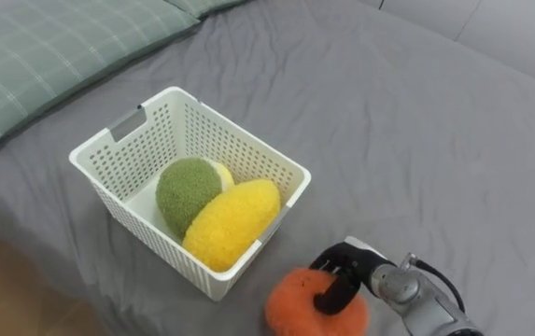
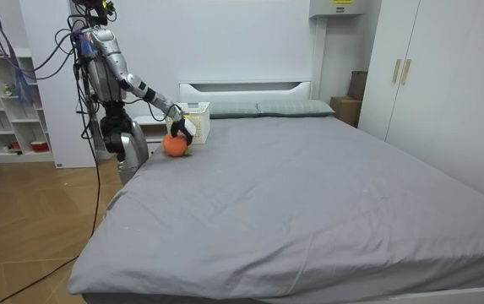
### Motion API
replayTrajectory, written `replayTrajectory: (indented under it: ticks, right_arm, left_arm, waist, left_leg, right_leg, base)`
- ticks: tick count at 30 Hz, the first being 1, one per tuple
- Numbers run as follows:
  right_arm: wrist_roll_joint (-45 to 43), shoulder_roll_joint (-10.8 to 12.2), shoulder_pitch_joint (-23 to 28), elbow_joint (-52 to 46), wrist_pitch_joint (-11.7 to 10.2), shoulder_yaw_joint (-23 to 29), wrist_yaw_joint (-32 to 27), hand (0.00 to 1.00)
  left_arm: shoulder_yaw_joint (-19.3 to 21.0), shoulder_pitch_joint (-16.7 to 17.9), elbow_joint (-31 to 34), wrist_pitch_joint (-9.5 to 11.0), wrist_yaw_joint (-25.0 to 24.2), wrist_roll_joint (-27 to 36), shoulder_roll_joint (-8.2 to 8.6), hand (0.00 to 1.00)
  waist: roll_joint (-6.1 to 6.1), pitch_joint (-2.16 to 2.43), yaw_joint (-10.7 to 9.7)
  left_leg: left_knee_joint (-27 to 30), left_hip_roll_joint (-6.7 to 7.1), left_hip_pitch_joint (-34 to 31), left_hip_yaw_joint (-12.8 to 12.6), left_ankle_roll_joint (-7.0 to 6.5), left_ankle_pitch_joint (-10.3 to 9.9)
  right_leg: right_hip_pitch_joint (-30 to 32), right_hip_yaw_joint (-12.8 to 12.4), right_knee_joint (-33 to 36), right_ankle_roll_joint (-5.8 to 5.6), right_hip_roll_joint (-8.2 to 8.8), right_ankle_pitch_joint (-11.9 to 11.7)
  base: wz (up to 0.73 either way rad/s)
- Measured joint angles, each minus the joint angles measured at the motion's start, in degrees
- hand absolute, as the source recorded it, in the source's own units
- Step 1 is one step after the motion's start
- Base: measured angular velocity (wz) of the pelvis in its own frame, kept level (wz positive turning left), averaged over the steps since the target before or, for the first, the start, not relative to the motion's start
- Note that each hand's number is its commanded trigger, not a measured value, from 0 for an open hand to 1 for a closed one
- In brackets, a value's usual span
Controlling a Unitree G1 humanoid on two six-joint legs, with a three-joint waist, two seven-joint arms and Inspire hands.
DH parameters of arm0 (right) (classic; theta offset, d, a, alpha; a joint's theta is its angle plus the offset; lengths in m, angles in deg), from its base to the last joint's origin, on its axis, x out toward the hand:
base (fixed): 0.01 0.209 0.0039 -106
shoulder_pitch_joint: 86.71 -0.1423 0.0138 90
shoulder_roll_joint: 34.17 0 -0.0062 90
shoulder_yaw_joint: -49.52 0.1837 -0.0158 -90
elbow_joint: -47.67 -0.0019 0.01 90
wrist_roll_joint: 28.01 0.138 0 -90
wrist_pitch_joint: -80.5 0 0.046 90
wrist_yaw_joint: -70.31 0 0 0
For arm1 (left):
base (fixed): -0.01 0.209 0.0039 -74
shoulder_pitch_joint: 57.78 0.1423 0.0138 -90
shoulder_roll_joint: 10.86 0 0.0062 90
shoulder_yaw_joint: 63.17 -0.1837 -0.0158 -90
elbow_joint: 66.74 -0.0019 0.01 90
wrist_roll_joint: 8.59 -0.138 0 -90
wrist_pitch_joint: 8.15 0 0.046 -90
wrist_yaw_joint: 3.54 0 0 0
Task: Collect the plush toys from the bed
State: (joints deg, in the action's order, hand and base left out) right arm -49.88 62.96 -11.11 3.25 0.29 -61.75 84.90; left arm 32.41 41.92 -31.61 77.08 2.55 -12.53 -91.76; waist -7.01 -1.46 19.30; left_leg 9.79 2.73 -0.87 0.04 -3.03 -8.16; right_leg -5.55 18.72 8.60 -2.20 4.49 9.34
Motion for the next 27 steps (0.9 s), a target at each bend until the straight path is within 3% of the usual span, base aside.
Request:
replayTrajectory:
  ticks: [12,21,27]
  right_arm:
    - [-0.26,1.32,0.03,0.96,-1.06,-0.07,-0.79,1.00]
    - [-0.50,1.32,0.04,1.76,-1.24,-0.05,-2.00,1.00]
    - [0.04,0.96,0.04,1.66,-2.68,0.10,-3.88,1.00]
  left_arm:
    - [0.08,-0.15,0.01,0.10,0.00,-0.04,0.52,0.00]
    - [0.02,-0.13,0.00,0.14,-0.03,-0.02,0.27,0.00]
    - [-0.07,0.22,0.83,0.20,-0.02,-0.03,0.09,0.00]
  waist:
    - [0.37,-0.01,-0.02]
    - [-0.02,0.42,-0.28]
    - [-0.30,0.69,-1.56]
  left_leg:
    - [0.84,-0.01,-0.92,0.10,0.00,0.02]
    - [1.04,-0.01,-0.58,0.16,0.00,0.02]
    - [1.16,0.07,-0.48,0.56,-0.02,0.03]
  right_leg:
    - [0.34,0.30,0.01,0.00,0.01,0.00]
    - [-0.24,0.44,0.08,0.00,0.05,0.00]
    - [-0.60,1.01,0.05,0.00,0.10,0.00]
  base:
    - [0.00]
    - [0.01]
    - [0.04]
